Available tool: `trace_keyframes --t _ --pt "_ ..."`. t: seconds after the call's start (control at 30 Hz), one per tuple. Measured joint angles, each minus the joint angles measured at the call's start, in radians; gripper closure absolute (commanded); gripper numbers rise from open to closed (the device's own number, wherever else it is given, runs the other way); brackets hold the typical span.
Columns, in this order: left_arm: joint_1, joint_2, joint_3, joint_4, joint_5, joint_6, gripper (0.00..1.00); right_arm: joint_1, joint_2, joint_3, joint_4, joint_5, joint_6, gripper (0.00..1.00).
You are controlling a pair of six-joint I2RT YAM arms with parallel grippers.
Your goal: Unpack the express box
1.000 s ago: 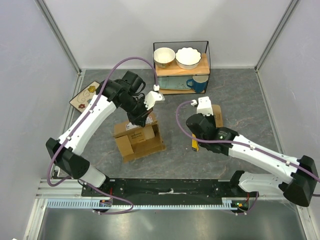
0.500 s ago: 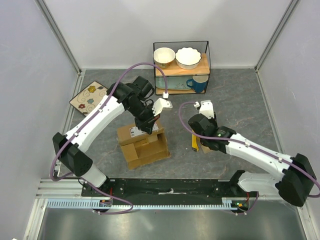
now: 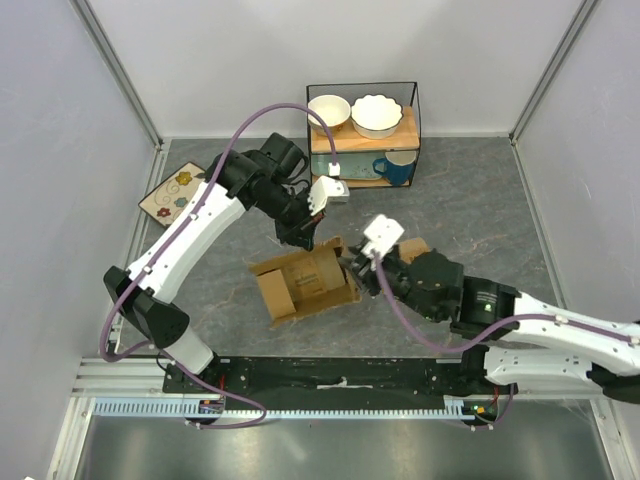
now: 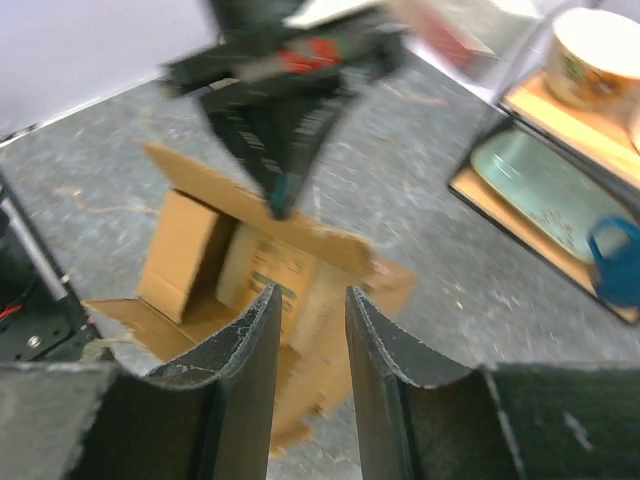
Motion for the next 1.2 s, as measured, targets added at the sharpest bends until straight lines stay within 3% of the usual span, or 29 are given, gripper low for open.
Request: trace_keyframes --t 0.23,0.7,1.2 --pt "-0.003 -0.001 -0.015 0.007 0.071 0.000 0.98 0.146 0.231 0.164 -0.010 -0.064 -0.144 0.60" --pt "-0.005 0.024 -0.084 0.002 0.103 0.000 0.98 0.148 0.507 0.256 -0.157 -0.237 -0.264 0.58" --pt "-0.007 0.010 -0.132 0.004 0.106 0.008 0.98 0.130 0.678 0.289 -0.329 -0.444 -0.332 0.50"
